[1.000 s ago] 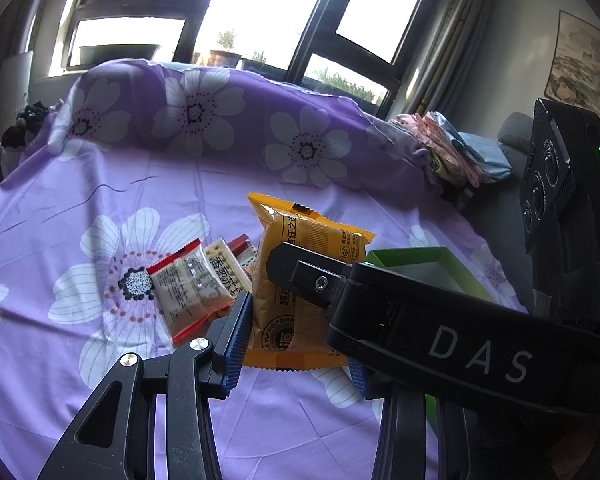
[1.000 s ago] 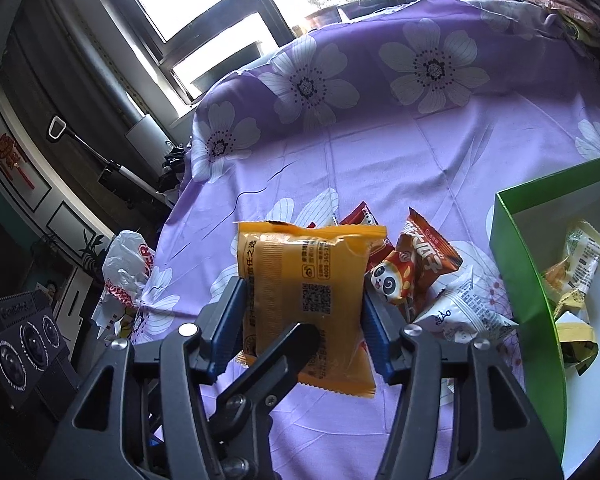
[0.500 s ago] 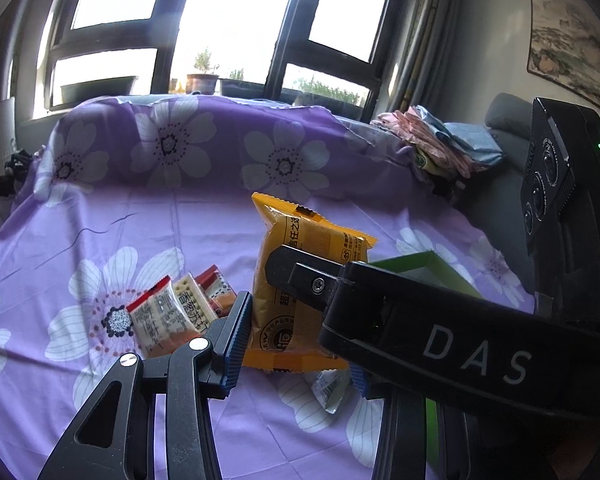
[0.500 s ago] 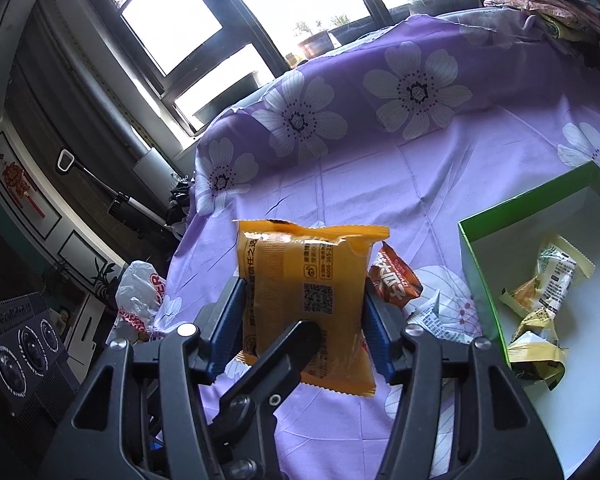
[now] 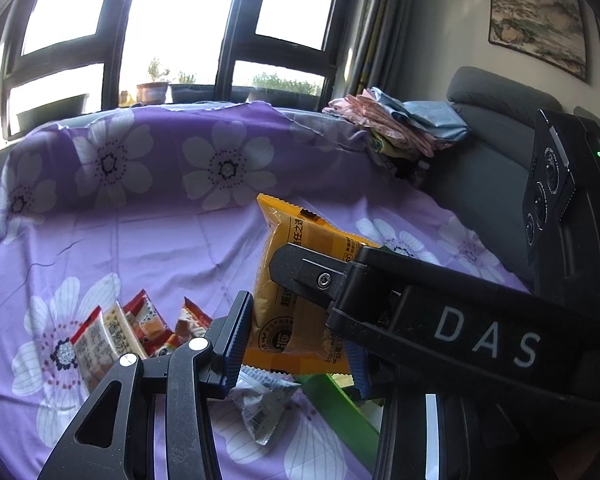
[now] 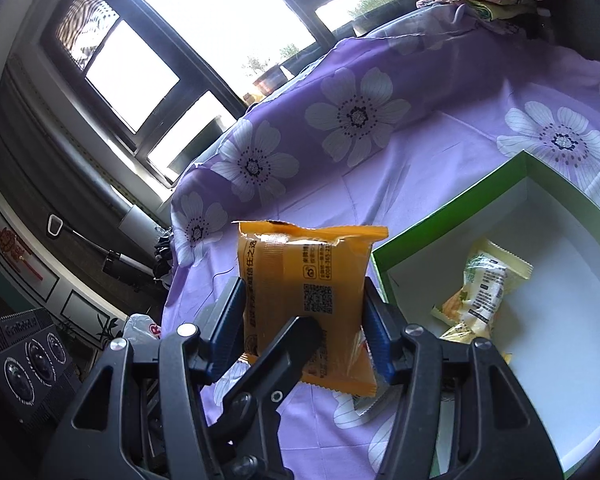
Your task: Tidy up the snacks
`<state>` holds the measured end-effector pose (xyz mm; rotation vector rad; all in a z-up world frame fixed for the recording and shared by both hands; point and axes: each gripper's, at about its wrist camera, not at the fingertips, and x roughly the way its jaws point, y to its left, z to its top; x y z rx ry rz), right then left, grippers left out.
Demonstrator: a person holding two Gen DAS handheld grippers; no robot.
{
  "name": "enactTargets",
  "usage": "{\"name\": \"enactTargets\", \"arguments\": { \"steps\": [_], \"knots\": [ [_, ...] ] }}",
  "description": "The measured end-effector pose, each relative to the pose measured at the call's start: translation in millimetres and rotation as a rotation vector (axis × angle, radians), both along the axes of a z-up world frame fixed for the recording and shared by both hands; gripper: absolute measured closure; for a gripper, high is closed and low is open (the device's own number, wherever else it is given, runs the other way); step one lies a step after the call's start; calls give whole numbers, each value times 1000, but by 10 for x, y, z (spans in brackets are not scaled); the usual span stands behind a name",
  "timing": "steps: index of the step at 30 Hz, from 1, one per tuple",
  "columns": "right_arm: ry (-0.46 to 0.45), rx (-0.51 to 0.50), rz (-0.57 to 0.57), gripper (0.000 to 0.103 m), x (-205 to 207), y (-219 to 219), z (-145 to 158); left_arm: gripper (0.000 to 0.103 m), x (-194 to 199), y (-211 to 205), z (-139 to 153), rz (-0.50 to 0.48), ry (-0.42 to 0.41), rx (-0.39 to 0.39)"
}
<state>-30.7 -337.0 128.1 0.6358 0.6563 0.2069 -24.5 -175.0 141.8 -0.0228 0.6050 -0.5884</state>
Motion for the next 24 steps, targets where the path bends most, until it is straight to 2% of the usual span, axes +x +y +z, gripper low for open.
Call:
{"name": "enactTargets", "arguments": {
  "steps": [14, 24],
  "knots": [
    [36, 41, -137, 44, -116, -466, -70, 60, 54, -498, -35, -118, 19, 20],
    [76, 57, -203, 44, -154, -642, -114, 60, 66, -692, -90, -174, 37, 21]
  ]
}}
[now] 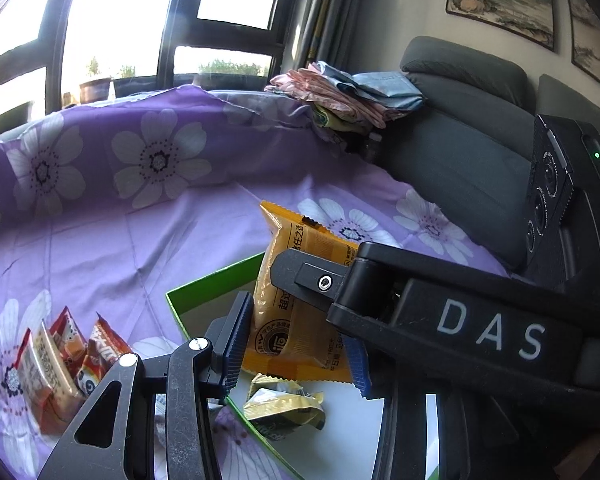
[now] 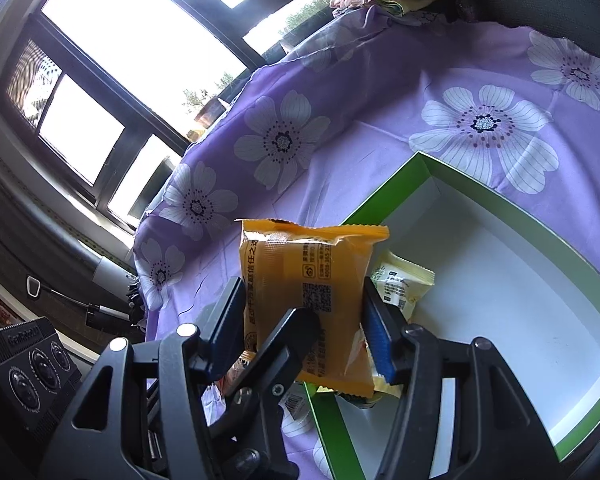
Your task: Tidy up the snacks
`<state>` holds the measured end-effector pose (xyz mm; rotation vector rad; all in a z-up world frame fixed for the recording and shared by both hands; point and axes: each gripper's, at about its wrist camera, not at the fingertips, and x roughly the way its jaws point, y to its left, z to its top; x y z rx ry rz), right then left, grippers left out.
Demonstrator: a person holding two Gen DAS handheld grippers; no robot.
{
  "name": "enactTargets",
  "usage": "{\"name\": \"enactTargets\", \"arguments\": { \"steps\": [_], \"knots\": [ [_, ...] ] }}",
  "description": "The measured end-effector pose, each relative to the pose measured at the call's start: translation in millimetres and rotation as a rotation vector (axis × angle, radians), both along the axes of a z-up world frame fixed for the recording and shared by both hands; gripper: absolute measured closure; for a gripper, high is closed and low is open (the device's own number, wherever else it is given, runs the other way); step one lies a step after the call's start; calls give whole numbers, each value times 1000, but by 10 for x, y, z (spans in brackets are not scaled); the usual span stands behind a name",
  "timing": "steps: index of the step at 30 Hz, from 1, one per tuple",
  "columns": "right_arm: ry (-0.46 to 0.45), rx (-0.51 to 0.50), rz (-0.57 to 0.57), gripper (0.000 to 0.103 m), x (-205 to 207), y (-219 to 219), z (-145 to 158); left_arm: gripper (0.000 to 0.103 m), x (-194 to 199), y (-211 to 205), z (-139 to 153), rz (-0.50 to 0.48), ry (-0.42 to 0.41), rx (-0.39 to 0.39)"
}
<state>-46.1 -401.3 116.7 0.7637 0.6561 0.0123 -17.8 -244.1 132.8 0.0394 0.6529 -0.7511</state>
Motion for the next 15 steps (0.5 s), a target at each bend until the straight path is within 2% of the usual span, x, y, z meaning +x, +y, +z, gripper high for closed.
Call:
{"name": "enactTargets", "arguments": {
  "steps": [15],
  "knots": [
    [78, 2, -30, 42, 38, -107, -122, 60, 73, -108, -127, -21, 78, 9]
  ]
}}
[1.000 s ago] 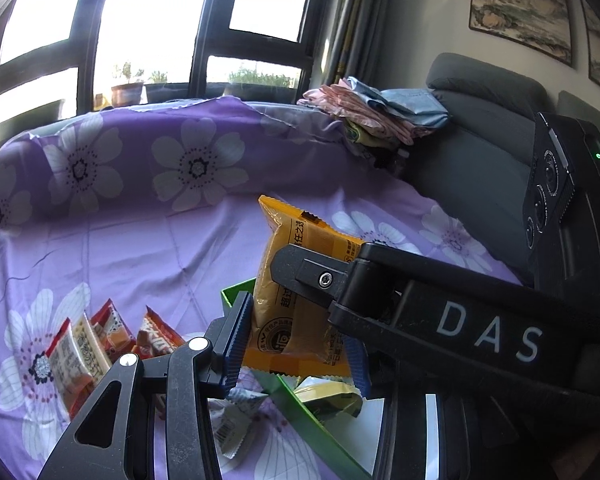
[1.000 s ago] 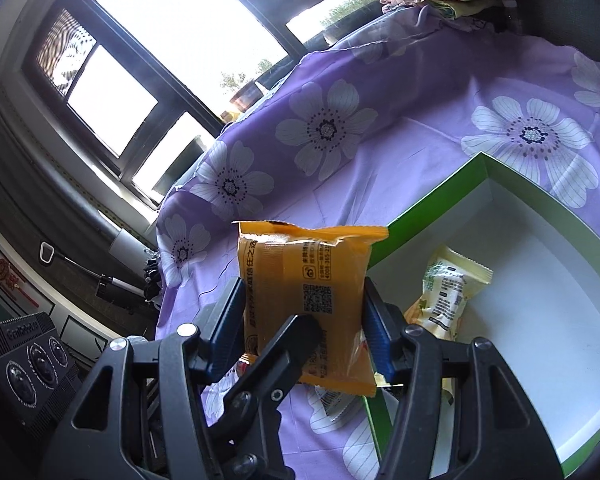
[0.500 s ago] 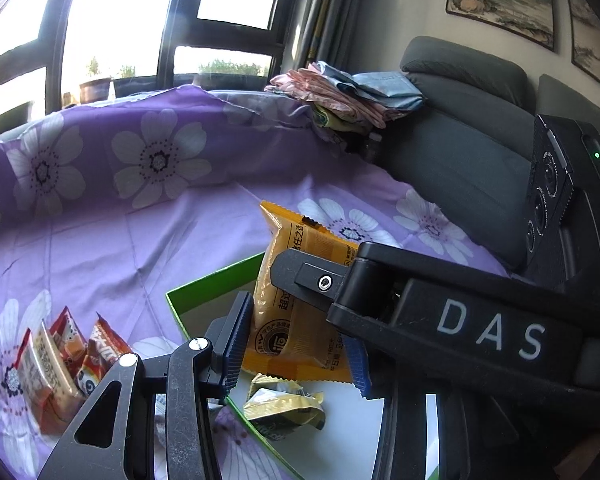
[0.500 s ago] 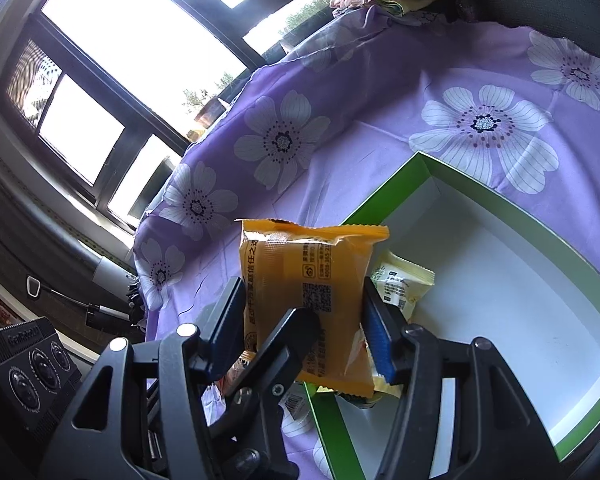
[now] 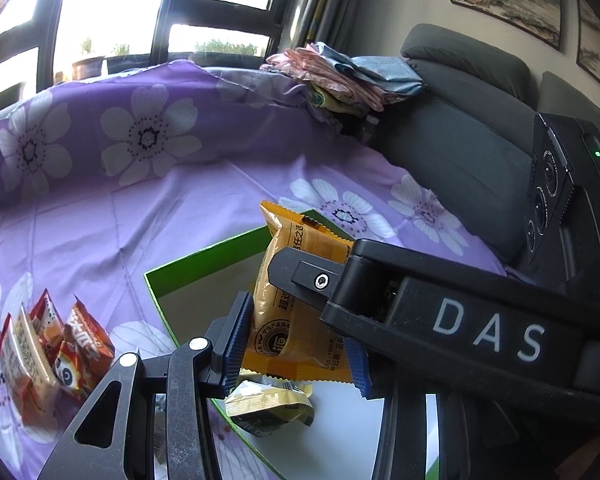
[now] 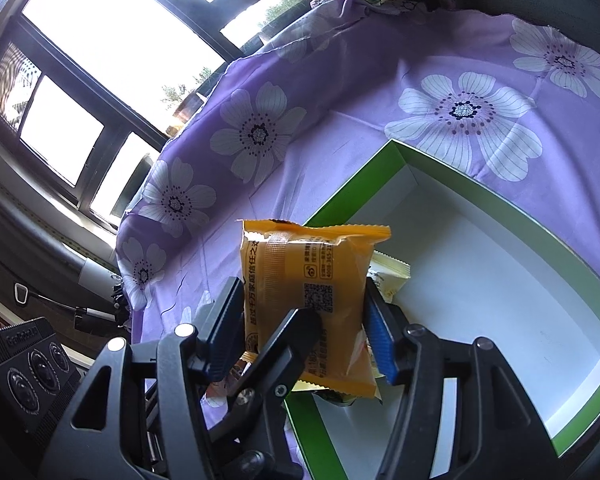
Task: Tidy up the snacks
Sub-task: 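Lower the orange cake packet into the box and open the right gripper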
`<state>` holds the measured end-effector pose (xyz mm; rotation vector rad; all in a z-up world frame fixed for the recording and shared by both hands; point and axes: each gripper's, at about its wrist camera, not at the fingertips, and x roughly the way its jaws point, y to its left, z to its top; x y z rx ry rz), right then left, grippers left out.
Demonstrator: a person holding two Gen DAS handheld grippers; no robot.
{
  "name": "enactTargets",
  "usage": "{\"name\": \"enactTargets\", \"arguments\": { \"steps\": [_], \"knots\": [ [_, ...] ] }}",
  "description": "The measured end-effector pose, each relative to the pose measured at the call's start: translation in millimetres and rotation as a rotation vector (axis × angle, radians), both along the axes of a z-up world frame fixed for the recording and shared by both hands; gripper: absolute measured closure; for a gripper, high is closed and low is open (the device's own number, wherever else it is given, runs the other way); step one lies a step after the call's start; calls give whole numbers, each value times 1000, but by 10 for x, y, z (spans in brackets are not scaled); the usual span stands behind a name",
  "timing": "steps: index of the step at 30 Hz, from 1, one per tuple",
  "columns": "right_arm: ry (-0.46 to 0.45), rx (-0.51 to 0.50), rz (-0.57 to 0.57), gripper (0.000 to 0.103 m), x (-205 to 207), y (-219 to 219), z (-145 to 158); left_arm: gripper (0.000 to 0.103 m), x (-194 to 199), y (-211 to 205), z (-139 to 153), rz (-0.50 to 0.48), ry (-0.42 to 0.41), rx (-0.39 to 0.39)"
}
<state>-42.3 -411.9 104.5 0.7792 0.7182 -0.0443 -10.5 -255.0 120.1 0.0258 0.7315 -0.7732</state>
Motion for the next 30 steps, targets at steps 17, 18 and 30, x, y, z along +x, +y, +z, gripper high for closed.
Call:
{"name": "enactTargets", "arguments": {
  "steps": [17, 18, 30],
  "knots": [
    [73, -7, -15, 42, 61, -18, -100, 60, 76, -38, -153, -11, 85, -3],
    [75, -7, -15, 42, 67, -20, -107, 60, 75, -37, -157, -11, 86, -5],
    [99, -22, -21, 42, 101, -20, -145, 60, 121, -34, -235, -14, 139, -22]
  ]
}}
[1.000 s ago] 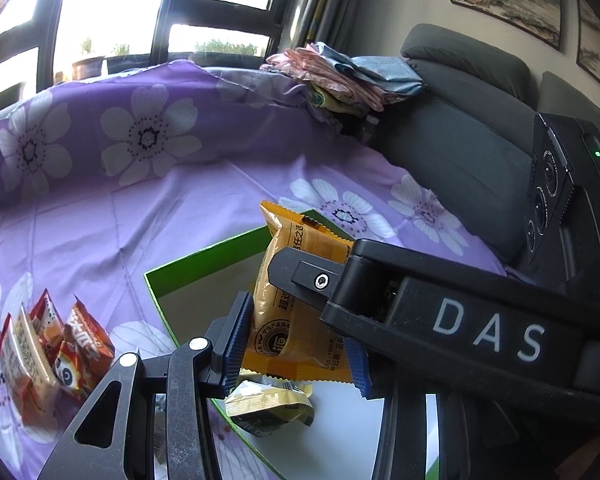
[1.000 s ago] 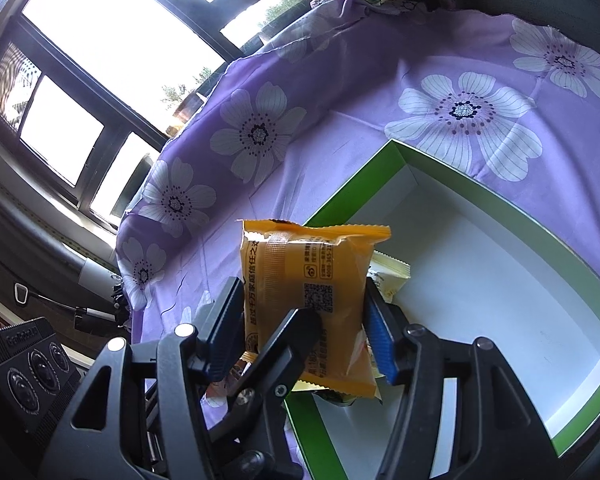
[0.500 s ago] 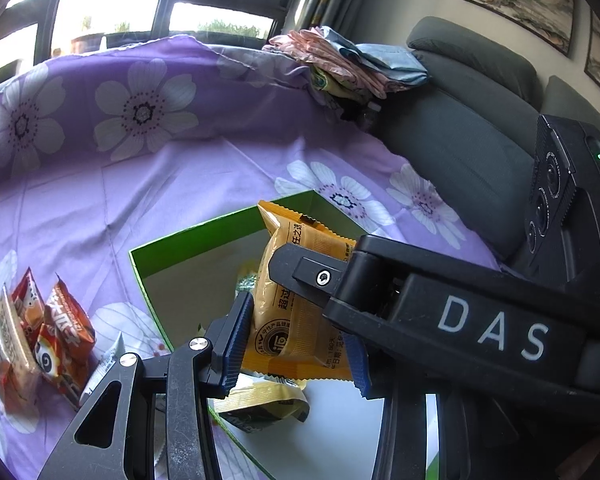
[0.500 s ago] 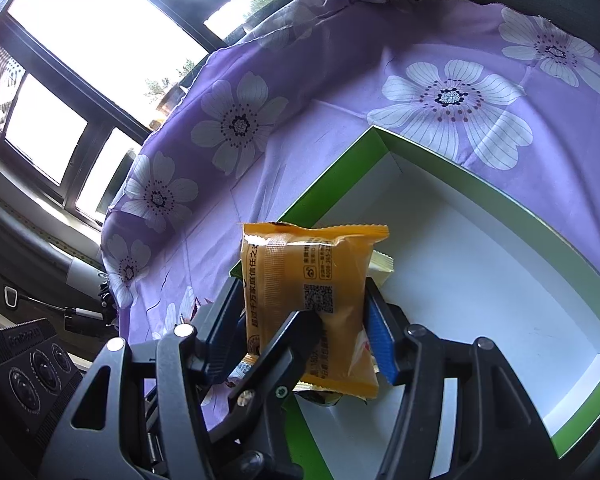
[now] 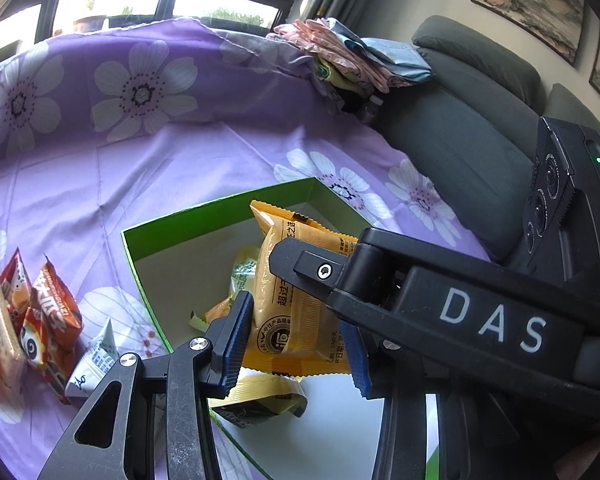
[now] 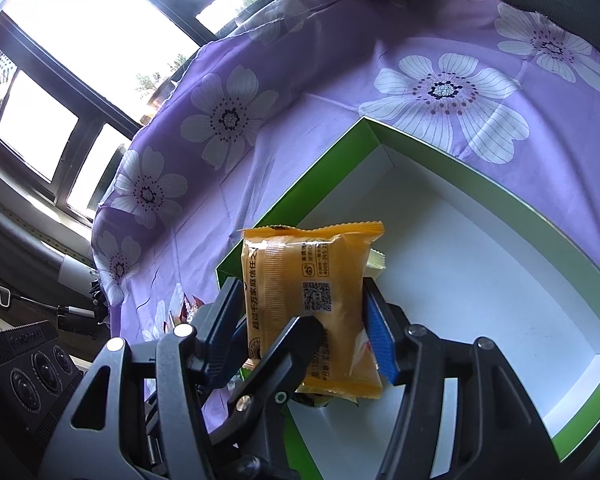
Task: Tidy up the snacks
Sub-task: 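Lower the orange cake packet into the box and open the right gripper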
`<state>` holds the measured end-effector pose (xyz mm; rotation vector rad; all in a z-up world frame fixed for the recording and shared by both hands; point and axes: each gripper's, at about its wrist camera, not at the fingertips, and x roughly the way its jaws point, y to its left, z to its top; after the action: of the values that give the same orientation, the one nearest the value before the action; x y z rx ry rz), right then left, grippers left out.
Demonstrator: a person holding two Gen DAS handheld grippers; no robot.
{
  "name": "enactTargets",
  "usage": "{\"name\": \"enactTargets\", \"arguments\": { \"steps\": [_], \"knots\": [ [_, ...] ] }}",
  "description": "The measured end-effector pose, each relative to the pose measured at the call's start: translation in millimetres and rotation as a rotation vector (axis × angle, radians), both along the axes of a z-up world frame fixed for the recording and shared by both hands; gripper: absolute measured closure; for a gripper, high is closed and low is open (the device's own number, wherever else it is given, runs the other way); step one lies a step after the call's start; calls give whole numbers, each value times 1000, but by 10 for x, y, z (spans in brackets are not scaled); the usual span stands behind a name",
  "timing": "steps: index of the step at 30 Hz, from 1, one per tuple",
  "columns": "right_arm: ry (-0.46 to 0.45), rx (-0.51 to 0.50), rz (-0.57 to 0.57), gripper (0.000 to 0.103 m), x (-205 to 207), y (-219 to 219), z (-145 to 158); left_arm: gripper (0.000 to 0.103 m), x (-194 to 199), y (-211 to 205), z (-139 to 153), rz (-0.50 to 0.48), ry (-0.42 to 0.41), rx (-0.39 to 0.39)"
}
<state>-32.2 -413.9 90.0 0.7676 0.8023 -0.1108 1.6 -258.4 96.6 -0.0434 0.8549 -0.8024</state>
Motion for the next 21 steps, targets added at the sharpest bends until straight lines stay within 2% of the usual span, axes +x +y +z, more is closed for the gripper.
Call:
{"name": "enactTargets", "arguments": {
  "steps": [21],
  "knots": [
    [51, 6, -19, 42, 49, -15, -100, 60, 39, -13, -98, -4, 47, 11]
  ]
}}
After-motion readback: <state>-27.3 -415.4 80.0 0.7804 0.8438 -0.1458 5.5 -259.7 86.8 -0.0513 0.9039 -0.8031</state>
